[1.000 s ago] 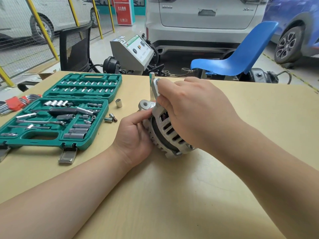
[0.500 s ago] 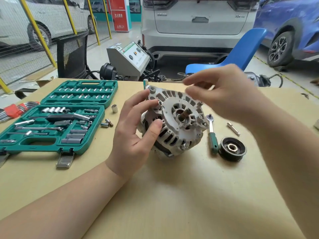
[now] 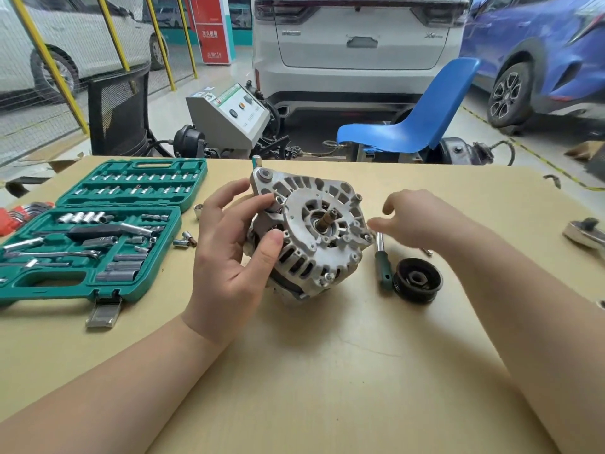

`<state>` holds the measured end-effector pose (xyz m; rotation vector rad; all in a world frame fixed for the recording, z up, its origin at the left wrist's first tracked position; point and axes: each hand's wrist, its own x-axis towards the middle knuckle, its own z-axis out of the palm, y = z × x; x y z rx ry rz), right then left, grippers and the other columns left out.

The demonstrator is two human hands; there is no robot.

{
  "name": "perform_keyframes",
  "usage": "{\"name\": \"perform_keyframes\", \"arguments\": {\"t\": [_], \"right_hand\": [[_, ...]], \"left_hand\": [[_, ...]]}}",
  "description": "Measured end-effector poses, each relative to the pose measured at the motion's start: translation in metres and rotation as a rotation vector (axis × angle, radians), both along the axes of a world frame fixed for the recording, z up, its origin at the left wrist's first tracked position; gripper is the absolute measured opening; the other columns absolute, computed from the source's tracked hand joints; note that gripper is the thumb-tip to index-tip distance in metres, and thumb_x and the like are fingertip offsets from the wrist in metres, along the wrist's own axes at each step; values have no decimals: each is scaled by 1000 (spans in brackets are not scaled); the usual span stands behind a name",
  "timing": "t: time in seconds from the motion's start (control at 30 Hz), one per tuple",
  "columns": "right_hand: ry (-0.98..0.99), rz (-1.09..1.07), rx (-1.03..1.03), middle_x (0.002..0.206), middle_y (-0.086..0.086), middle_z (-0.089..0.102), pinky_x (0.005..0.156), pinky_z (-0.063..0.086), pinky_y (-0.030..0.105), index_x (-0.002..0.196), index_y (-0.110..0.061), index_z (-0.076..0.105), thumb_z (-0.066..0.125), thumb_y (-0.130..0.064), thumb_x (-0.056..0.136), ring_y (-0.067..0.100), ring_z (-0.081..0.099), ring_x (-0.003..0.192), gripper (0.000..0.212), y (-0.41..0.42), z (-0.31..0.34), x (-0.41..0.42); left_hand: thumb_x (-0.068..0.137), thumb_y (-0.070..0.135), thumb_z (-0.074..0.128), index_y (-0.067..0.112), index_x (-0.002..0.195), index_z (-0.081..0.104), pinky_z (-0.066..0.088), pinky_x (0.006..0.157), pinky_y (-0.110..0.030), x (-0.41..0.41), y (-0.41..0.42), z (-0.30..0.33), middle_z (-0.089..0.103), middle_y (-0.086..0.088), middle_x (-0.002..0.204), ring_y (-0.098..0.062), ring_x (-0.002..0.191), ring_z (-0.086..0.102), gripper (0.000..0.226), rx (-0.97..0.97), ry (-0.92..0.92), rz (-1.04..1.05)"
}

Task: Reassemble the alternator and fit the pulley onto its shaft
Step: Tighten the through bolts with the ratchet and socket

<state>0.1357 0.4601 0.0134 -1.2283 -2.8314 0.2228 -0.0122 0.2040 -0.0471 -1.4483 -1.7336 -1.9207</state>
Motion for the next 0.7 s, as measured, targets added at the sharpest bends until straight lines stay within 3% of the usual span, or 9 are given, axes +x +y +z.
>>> {"name": "perform_keyframes", "arguments": {"t": [0.1, 0.17, 0.23, 0.3, 0.4, 0.5, 0.57, 0.7], "right_hand": [[22, 21, -62, 126, 10, 66, 87, 55, 40, 133, -17, 58, 64, -44, 92, 32, 61, 105, 50, -13, -20, -9], [113, 3, -112, 127, 9, 66, 79, 52, 34, 133, -19, 60, 64, -34, 94, 27, 62, 101, 43, -13, -27, -12], [277, -55, -228, 114, 8, 69, 63, 48, 28, 127, -20, 64, 66, -23, 92, 16, 62, 79, 36, -8, -25, -14], [519, -103, -459, 95, 8, 73, 55, 52, 29, 126, -18, 65, 65, -12, 92, 13, 64, 62, 34, -5, -18, -13], [961, 9, -874, 86, 10, 72, 68, 60, 34, 137, -14, 62, 59, -1, 99, 21, 66, 73, 40, -11, 10, -6], [1035, 307, -1127, 87, 13, 64, 62, 53, 38, 135, -19, 65, 57, -16, 104, 25, 57, 71, 33, -32, 39, 0], [892, 452, -1091, 82, 12, 63, 53, 47, 32, 122, -18, 72, 57, -30, 105, 22, 52, 64, 26, -55, 49, 0], [735, 503, -639, 65, 4, 70, 44, 41, 25, 88, -20, 73, 67, -41, 100, 12, 51, 49, 24, -90, 58, -8]], "left_hand": [[103, 50, 67, 39, 139, 65, 41, 121, -62, 2, 2, -1, 46, 0, 153, -36, 149, 46, 38, 12, 8, 7], [102, 52, 67, 40, 139, 64, 41, 121, -61, 3, 3, -1, 47, 2, 150, -37, 147, 47, 39, 12, 6, 23], [101, 54, 68, 41, 139, 64, 42, 120, -59, 4, 3, 0, 47, 2, 147, -38, 145, 48, 40, 9, -12, 30], [100, 55, 68, 41, 138, 64, 45, 118, -57, 5, 2, 0, 47, 2, 143, -38, 142, 50, 41, 1, -29, 30], [100, 47, 69, 39, 138, 63, 48, 114, -55, 6, 1, 0, 49, 0, 139, -35, 136, 54, 39, -21, -16, 39], [98, 37, 68, 34, 138, 63, 51, 109, -47, 7, 0, 1, 52, 0, 136, -30, 129, 58, 40, -46, -3, 54], [98, 34, 67, 29, 138, 63, 51, 105, -38, 9, 1, 2, 54, 2, 132, -26, 124, 59, 40, -45, 8, 59], [99, 31, 67, 25, 138, 61, 51, 103, -35, 10, 0, 5, 57, 9, 129, -26, 121, 61, 40, -34, 35, 49]]}}
